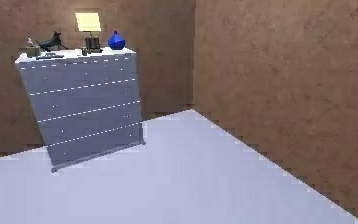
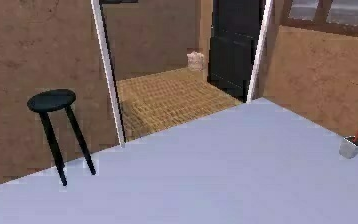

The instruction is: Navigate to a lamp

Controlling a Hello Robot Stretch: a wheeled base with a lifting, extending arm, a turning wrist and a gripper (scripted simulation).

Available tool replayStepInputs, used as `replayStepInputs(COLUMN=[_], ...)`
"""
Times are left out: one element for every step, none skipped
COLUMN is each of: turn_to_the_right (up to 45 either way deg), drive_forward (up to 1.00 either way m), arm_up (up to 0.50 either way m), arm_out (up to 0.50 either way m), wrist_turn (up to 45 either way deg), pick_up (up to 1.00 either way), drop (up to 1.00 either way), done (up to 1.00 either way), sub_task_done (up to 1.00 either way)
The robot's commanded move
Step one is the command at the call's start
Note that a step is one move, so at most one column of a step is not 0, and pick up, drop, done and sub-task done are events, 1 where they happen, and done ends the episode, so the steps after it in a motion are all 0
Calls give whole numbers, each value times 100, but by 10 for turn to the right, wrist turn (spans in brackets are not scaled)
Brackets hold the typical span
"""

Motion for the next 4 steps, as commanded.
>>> replayStepInputs(turn_to_the_right=[450, 120, 0, 390], drive_forward=[0, 0, 10, 0], arm_up=[0, 0, 0, 0], arm_out=[0, 0, 0, 0], wrist_turn=[0, 0, 0, 0], pick_up=[0, 0, 0, 0], drop=[0, 0, 0, 0], done=[0, 0, 0, 0], sub_task_done=[0, 0, 0, 0])
